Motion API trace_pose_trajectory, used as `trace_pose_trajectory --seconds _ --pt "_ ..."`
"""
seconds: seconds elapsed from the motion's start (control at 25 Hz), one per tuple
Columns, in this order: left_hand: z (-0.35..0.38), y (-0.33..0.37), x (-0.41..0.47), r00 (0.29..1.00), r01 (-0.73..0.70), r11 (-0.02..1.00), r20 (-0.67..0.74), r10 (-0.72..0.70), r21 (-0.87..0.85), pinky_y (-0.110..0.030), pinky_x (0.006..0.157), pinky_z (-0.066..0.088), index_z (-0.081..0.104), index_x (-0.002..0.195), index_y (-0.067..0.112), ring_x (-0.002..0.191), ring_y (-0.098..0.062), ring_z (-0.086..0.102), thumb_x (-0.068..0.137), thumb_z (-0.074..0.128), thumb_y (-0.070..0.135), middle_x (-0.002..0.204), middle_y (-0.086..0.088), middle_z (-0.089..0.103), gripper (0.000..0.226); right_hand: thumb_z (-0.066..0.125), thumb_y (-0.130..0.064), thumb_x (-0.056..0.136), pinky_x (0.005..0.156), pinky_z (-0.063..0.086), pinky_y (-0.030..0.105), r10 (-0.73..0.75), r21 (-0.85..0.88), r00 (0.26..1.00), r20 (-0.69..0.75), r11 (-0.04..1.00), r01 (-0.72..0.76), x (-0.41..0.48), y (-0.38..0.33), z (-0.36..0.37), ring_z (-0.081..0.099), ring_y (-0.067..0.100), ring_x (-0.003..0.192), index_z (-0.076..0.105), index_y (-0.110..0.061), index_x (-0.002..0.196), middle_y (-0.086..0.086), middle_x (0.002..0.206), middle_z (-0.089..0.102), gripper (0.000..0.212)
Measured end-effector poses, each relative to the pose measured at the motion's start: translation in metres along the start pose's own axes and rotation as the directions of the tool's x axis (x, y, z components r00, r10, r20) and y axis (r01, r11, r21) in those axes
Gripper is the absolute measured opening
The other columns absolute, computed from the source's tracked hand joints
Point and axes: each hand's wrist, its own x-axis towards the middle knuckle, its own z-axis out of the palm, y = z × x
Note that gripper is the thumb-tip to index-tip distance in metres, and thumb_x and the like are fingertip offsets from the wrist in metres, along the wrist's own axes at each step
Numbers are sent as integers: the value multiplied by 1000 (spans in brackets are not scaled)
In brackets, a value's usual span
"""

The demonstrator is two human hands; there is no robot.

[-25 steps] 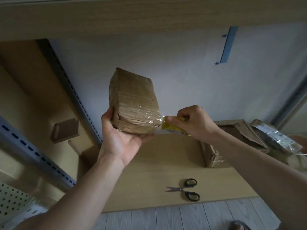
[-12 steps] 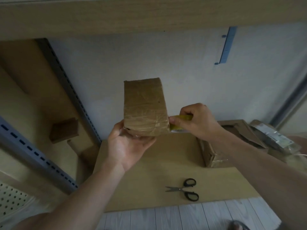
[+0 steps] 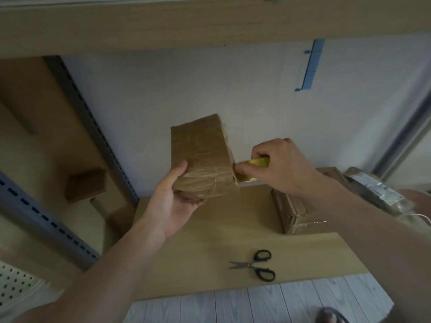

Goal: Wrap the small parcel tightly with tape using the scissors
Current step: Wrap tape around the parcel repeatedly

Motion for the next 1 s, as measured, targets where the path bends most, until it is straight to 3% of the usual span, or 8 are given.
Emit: trace_pose_trajectory --seconds 0.12,0.24,0.36,0.44,0.52,0.6,0.8,1.0 --pt "-2 7 -1 995 -101 989 -1 102 -106 -45 101 49 59 133 14 114 -30 67 88 64 37 122 -12 71 50 64 -56 87 54 32 26 29 241 1000 12 970 -31 2 7 -13 41 6 50 58 -15 58 -5 50 46 51" --pt "-5 11 0 994 -113 981 -13 112 -158 -46 106 45 63 128 13 113 -29 68 97 51 43 123 -12 71 45 58 -42 91 58 37 22 -68 596 995 73 803 11 1 11 -18 50 7 56 56 -7 60 -6 54 50 48" --pt "-3 3 -2 997 -71 982 -13 70 -176 -46 102 47 66 123 12 107 -29 71 98 47 44 121 -13 72 45 58 -36 89 57 41 18 -40 754 997 65 656 -23 0 7 -15 52 12 52 49 7 59 14 53 46 53" --pt "-2 4 -3 995 -103 974 -26 100 -200 -48 98 50 66 121 12 105 -31 71 99 45 43 118 -14 73 44 58 -46 84 52 35 21 -35 664 999 38 748 1 2 8 -19 43 12 47 46 1 56 11 50 41 56" --pt "-4 9 -2 988 -154 962 -42 148 -227 -46 93 55 67 119 13 105 -30 72 99 44 43 117 -13 73 43 57 -60 79 51 27 24 -70 307 997 12 950 63 4 11 -22 35 8 47 46 -7 54 -1 50 36 59" --pt "-7 12 -1 987 -163 961 -50 155 -223 -43 89 57 67 120 13 106 -30 71 99 43 44 117 -12 73 44 53 -70 76 51 26 27 -74 106 997 11 992 73 3 12 -18 35 10 47 45 -13 53 -4 50 33 62" --pt "-8 7 5 988 -151 947 -51 142 -285 -44 92 53 65 127 13 116 -34 65 99 42 44 122 -15 71 47 48 -79 74 52 34 36 -21 44 1000 -7 999 21 3 13 -2 40 14 48 47 -8 56 3 50 39 73" --pt "-8 -7 8 999 -24 947 32 36 -320 -38 77 54 67 125 12 101 -32 64 99 40 48 126 -18 66 52 42 -80 75 51 33 27 -13 124 999 44 992 8 -1 -4 18 44 12 48 51 -15 57 -2 51 43 68"
